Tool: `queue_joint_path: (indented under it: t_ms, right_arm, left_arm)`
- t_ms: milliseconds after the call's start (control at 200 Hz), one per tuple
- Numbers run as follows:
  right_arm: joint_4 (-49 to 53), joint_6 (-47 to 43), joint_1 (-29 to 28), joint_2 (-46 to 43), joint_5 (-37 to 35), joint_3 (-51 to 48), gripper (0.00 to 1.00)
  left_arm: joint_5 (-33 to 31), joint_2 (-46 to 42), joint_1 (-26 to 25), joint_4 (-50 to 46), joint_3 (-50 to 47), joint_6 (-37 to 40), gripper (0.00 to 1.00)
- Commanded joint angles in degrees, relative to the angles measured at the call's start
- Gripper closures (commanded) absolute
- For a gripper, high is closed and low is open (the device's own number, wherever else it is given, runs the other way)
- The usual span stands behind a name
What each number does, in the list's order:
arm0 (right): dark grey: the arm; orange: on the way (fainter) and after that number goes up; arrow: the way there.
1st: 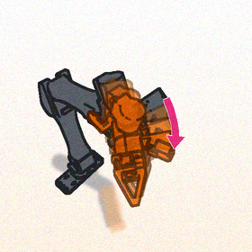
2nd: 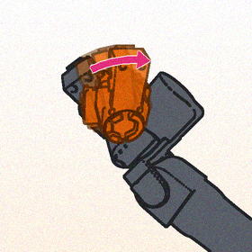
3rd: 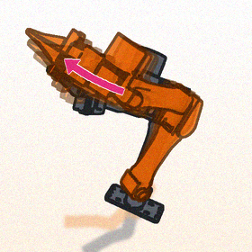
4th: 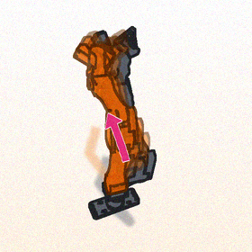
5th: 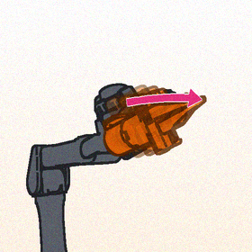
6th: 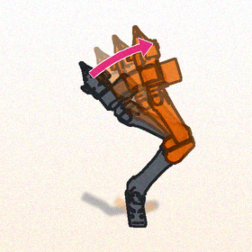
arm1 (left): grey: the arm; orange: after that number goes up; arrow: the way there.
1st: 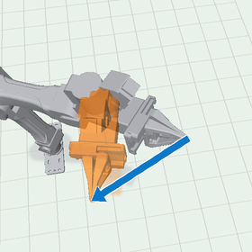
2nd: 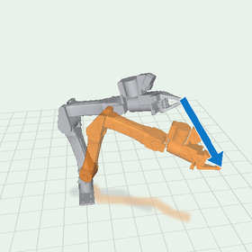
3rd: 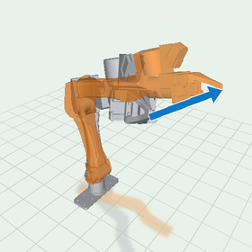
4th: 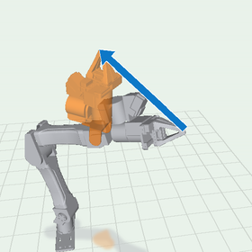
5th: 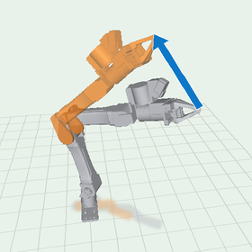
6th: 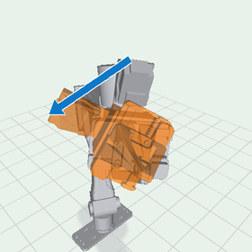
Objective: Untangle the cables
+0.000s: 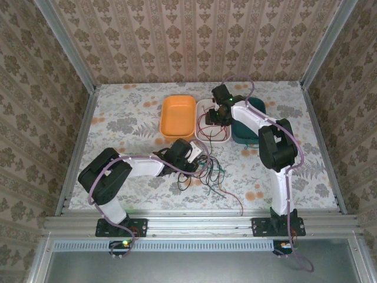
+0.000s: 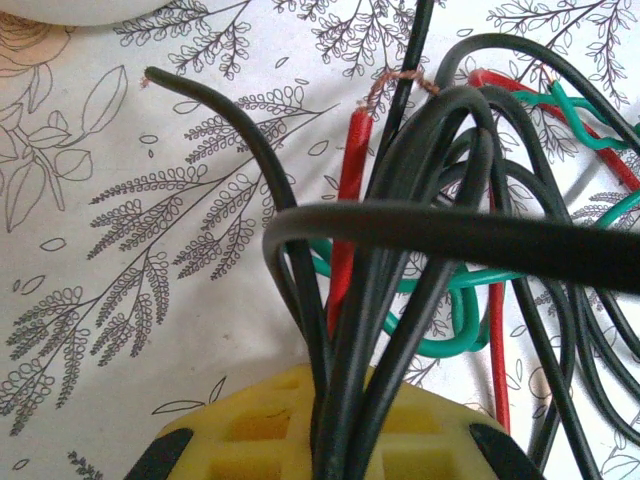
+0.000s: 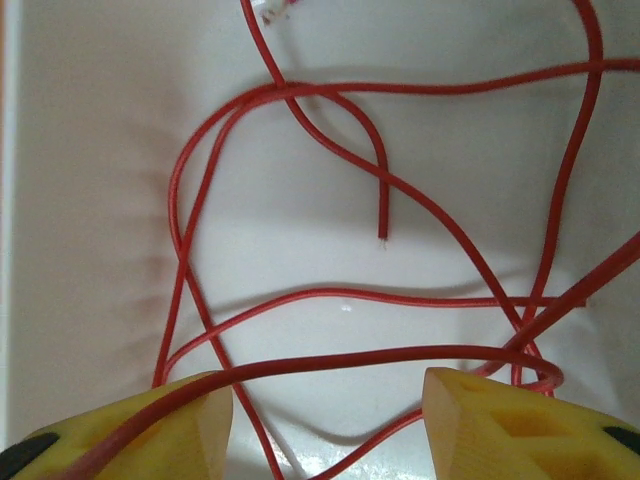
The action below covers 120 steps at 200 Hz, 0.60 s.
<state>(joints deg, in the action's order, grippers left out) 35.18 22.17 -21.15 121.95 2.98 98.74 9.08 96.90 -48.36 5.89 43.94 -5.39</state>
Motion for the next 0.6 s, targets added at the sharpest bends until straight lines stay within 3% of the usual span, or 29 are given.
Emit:
queue_joint_path:
  t_ms: [0, 330, 595]
  right_arm:
    - [2.52, -1.69, -0.12, -4.13, -0.69, 1.52, 0.44]
    - [4.84, -2.57, -0.05, -14.66, 2.07, -1.04, 0.27]
    - [5.09, -1.34, -0.22, -24.33, 2.20, -10.76, 0.27]
  left_arm:
    - [-1.50, -0.42, -0.17, -1.09, 0.80, 0.21, 1.00]
    - [-1.49, -1.28, 0.52, 0.96, -0.22, -0.93, 1.00]
    - [-0.32, -0.58, 1.47, 2.79, -0.17, -1.40, 1.00]
